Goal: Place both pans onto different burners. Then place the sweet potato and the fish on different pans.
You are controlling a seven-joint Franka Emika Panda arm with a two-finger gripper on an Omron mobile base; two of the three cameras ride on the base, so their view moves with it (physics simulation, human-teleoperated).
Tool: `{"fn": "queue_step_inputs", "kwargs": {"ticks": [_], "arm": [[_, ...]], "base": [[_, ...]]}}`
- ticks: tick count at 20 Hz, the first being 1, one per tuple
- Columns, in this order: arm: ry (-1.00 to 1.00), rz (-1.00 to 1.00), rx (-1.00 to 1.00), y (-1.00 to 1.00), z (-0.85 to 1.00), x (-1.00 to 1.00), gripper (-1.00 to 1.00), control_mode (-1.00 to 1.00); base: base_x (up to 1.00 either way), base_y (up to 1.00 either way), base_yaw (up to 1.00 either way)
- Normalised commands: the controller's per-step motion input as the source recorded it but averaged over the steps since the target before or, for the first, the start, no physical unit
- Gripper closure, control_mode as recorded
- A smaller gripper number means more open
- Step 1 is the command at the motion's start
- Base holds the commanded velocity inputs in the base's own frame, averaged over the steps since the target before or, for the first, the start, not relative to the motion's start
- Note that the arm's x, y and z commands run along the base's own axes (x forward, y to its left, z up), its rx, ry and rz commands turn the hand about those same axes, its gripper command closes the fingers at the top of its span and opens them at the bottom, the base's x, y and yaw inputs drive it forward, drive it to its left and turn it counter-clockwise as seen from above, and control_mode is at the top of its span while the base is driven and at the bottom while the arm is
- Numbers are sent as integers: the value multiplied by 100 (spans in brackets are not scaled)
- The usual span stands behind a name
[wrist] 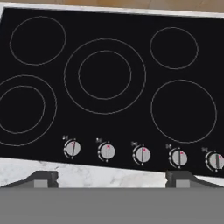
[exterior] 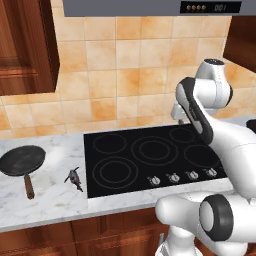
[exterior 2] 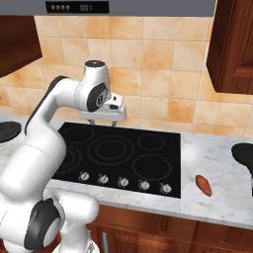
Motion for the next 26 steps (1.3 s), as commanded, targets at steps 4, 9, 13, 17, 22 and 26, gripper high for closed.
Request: {"fn": "queue_step_inputs", "kwargs": {"ticks": [4, 9, 13, 17, 22, 26], "arm": [[0, 0, 0, -46, -23, -16, -100, -100], [0, 0, 0, -29, -29, -12, -100, -100], [0, 0, 0, -24, -33, -8, -100, -100], [0, 0, 0, -34, -24, -2, -100, -100], [0, 0, 0, -41, -12, 0, -100, -100], [0, 0, 0, -52, -7, 0, -100, -100]], "base": [[0, 0, 0], [0, 0, 0], [0, 0, 0], [0, 0, 0], [0, 0, 0], [0, 0, 0]]}}
